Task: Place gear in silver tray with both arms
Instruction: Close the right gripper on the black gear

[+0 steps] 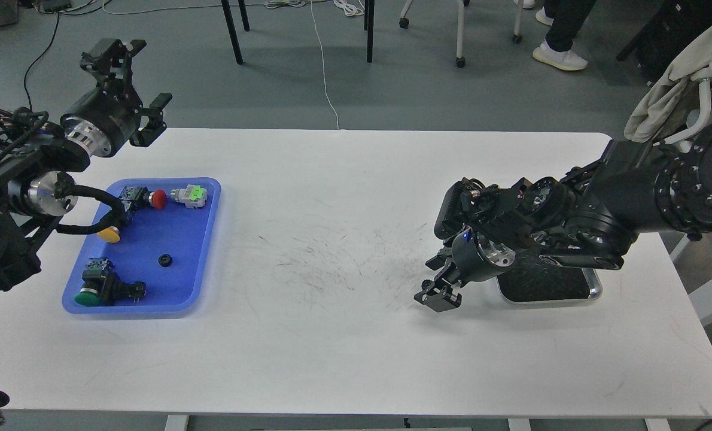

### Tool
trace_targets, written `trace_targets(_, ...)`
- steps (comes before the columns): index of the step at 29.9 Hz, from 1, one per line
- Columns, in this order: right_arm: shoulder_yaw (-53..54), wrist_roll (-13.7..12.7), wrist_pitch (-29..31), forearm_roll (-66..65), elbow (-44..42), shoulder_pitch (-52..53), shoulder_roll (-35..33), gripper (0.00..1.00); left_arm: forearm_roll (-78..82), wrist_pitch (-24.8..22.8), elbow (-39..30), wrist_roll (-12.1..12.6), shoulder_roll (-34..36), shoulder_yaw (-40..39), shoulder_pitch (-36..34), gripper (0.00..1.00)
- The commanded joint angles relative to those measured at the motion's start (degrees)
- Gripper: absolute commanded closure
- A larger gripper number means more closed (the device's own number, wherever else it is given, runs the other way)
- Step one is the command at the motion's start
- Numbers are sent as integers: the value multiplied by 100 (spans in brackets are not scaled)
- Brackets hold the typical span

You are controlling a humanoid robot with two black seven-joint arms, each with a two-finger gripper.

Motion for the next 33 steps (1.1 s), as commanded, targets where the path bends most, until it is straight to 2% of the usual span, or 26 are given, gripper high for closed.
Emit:
trace_targets(1,6,0,2,3,4,-78,9,30,0,0,3,-3,0,1,5,4)
trace_targets(5,-3,0,2,-5,-66,-104,27,34,0,9,12,-3,0,1,5,4)
trace_targets(20,6,0,2,21,-373,-289,80,37,-9,-9,64,-38,-9,1,5,4)
trace_targets(33,6,0,11,3,-418,-315,159,50,-35,0,64,-39,0,1,23,4)
